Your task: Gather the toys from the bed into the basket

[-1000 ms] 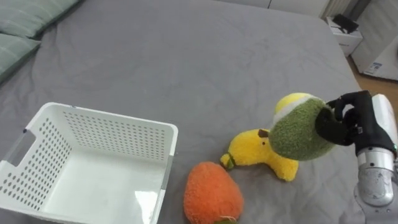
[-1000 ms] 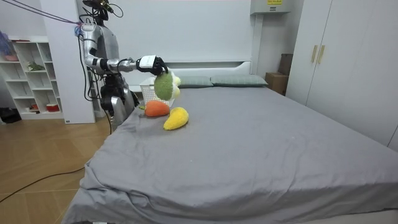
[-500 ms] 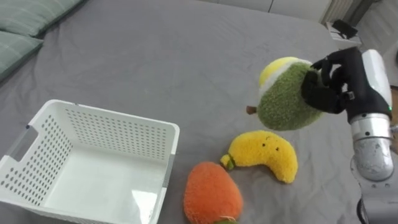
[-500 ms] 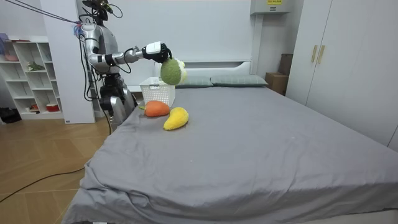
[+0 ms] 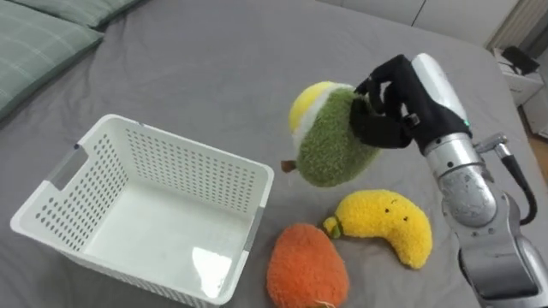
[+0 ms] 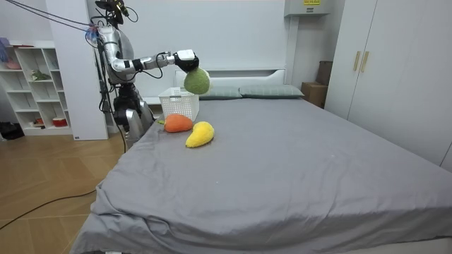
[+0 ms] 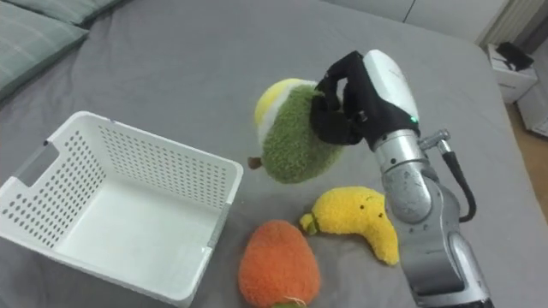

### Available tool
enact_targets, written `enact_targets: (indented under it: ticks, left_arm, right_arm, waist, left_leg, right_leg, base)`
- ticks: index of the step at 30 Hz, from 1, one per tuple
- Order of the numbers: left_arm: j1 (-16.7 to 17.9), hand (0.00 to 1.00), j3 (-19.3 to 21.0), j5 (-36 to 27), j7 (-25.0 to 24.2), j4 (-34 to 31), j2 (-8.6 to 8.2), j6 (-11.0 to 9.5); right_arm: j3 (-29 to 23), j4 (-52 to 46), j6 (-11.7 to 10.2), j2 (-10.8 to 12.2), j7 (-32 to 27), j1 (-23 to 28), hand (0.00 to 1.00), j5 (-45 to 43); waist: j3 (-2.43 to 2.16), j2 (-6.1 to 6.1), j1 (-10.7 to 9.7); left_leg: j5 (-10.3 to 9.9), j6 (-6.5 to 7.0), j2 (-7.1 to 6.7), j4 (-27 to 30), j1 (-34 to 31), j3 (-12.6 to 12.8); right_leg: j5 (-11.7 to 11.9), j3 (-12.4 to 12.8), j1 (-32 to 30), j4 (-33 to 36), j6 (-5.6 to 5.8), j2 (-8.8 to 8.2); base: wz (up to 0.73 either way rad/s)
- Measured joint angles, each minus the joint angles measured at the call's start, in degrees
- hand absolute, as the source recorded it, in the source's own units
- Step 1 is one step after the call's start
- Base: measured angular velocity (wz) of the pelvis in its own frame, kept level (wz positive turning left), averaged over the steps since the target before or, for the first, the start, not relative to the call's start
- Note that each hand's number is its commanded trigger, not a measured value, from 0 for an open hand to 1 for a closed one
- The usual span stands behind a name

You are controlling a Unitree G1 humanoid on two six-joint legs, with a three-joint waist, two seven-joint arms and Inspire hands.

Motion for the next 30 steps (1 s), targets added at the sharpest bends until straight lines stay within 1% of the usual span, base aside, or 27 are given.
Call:
enact_targets:
  ticks: [4, 6, 7, 8, 10, 12, 14, 16, 17, 19, 20, 22, 24, 27, 29, 30]
  left_arm:
    - [-0.28, 0.0, -2.47, -0.05, 0.32, -0.61, 0.52, 0.26]
    - [-0.6, 0.0, -3.34, 0.01, 0.75, -0.54, 0.56, 0.41]
    - [-0.6, 0.0, -3.34, 0.01, 0.98, -0.37, 0.57, 0.41]
    - [-0.65, 0.0, -3.33, 0.01, 1.34, 0.02, 0.67, 0.53]
    - [-0.8, 0.0, -3.3, 0.01, 1.57, 0.22, 0.73, 0.7]
    - [-1.06, 0.0, -3.3, 1.12, 1.56, 0.19, 0.73, 0.71]
    - [-1.24, 0.0, -3.37, 1.13, 1.46, 0.05, 0.72, 0.74]
    - [-1.31, 0.0, -3.34, 2.49, 1.25, -0.25, 0.77, 0.79]
    - [-1.5, 0.0, -3.34, 3.76, 1.07, -0.46, 0.78, 0.81]
    - [-1.78, 0.0, -3.27, 4.94, 0.86, -0.89, 0.78, 0.81]
    - [-1.94, 0.0, -3.2, 5.62, 0.68, -1.31, 0.79, 0.76]
    - [-2.41, 0.0, -3.15, 6.04, 0.3, -1.81, 0.83, 0.7]
    - [-2.45, 0.0, -3.18, 6.04, 0.3, -2.71, 0.85, 0.67]
    - [-2.52, 0.0, -3.31, 6.02, 0.1, -3.29, 0.76, 0.66]
    - [-2.42, 0.0, -3.39, 6.0, 0.09, -3.48, 0.77, 0.67]
    - [-2.37, 0.0, -3.83, 6.0, 0.09, -3.45, 0.86, 0.7]
  right_arm:
    - [4.03, -0.05, 1.25, 0.46, 0.83, -1.35, 1.0, 0.35]
    - [6.31, -0.02, 1.32, 1.33, 1.14, -2.44, 1.0, 0.45]
    - [6.82, 0.05, 1.32, 1.48, 1.31, -2.71, 1.0, 0.45]
    - [7.94, 0.21, 1.32, 1.64, 1.51, -3.1, 1.0, 0.46]
    - [8.49, 0.23, 1.31, 2.04, 2.43, -3.1, 1.0, 0.6]
    - [8.55, 0.23, 1.35, 2.26, 2.82, -3.14, 1.0, 0.68]
    - [8.71, 0.28, 1.35, 2.57, 3.19, -3.24, 1.0, 0.69]
    - [10.22, 1.27, 1.66, 3.15, 3.24, -4.71, 1.0, -0.2]
    - [11.13, 1.38, 1.83, 3.63, 3.39, -5.4, 1.0, -1.31]
    - [12.3, 1.42, 1.84, 3.75, 3.49, -5.96, 1.0, -1.92]
    - [12.83, 1.49, 1.84, 3.76, 3.86, -6.12, 1.0, -1.99]
    - [13.61, 1.65, 1.82, 3.8, 4.27, -6.42, 1.0, -2.65]
    - [15.0, 1.9, 1.77, 4.58, 4.59, -6.58, 1.0, -3.59]
    - [15.95, 3.29, 1.75, 5.48, 5.17, -6.62, 1.0, -3.6]
    - [17.08, 4.65, 1.8, 5.64, 5.24, -7.03, 1.0, -3.61]
    - [17.51, 5.45, 1.8, 6.16, 5.23, -7.15, 1.0, -3.61]
  waist:
    - [0.05, 0.08, 1.03]
    - [0.05, 0.06, 1.67]
    - [0.1, 0.06, 1.78]
    - [0.29, 0.14, 1.87]
    - [0.29, -0.02, 2.44]
    - [0.47, -0.46, 3.65]
    - [0.47, -0.79, 4.54]
    - [0.52, -1.13, 4.65]
    - [0.39, -1.41, 4.85]
    - [0.51, -1.72, 5.52]
    - [0.52, -1.81, 6.45]
    - [0.53, -1.83, 7.64]
    - [0.55, -1.87, 8.53]
    - [0.57, -1.88, 9.19]
    - [0.6, -1.83, 9.33]
    - [0.66, -1.75, 9.35]
  left_leg:
    - [0.07, 0.01, 0.03, 0.49, 0.0, -0.17]
    - [0.08, 0.02, 0.01, 0.52, 0.07, -0.43]
    - [0.08, 0.02, 0.0, 0.52, 0.12, -0.52]
    - [0.08, 0.03, 0.0, 0.58, 0.18, -0.77]
    - [0.08, 0.03, -0.03, 0.56, 0.12, -1.41]
    - [0.11, 0.03, -0.05, 0.54, -0.13, -1.99]
    - [0.1, 0.03, -0.06, 0.55, -0.63, -2.28]
    - [0.14, -0.03, -0.08, 0.76, -1.3, -2.71]
    - [0.24, -0.09, -0.08, 0.79, -1.84, -2.93]
    - [0.33, -0.11, -0.06, 0.84, -2.12, -3.16]
    - [0.33, -0.11, -0.05, 0.75, -2.08, -3.18]
    - [0.33, -0.11, -0.05, 0.82, -2.03, -3.21]
    - [0.33, -0.11, -0.09, 0.81, -2.02, -3.21]
    - [0.33, -0.11, -0.12, 0.78, -2.15, -3.32]
    - [0.33, -0.11, -0.12, 0.73, -2.09, -3.38]
    - [0.33, -0.11, -0.14, 0.73, -2.01, -3.43]
  right_leg:
    - [0.0, -0.83, 0.09, -0.05, 0.0, -0.15]
    - [0.01, -1.15, 0.21, -0.24, 0.0, -0.24]
    - [0.01, -1.21, 0.31, -0.33, 0.01, -0.24]
    - [0.03, -1.43, 0.82, -0.83, 0.04, -0.27]
    - [0.03, -1.88, 1.06, -0.84, 0.04, -0.29]
    - [0.04, -2.33, 1.05, -0.82, 0.04, -0.3]
    - [0.04, -2.56, 0.83, -0.83, 0.03, -0.3]
    - [0.1, -3.17, 0.44, -0.83, -0.05, -0.34]
    - [0.17, -3.51, 0.0, -0.83, -0.14, -0.35]
    - [0.2, -3.98, -0.17, -0.88, -0.17, -0.36]
    - [0.21, -4.1, -0.15, -0.96, -0.17, -0.32]
    - [0.21, -4.18, -0.15, -1.06, -0.17, -0.33]
    - [0.22, -4.33, -0.07, -1.34, -0.15, -0.31]
    - [0.33, -4.51, 0.09, -1.81, -0.13, -0.28]
    - [0.33, -4.61, 0.19, -1.81, -0.12, -0.28]
    - [0.33, -4.68, 0.29, -1.81, -0.12, -0.28]
  base:
    - [0.04]
    - [0.02]
    - [0.1]
    - [0.1]
    - [0.12]
    - [0.12]
    - [0.1]
    - [0.12]
    - [0.1]
    - [0.06]
    - [0.0]
    - [0.0]
    - [0.0]
    - [0.0]
    - [0.0]
    - [0.0]
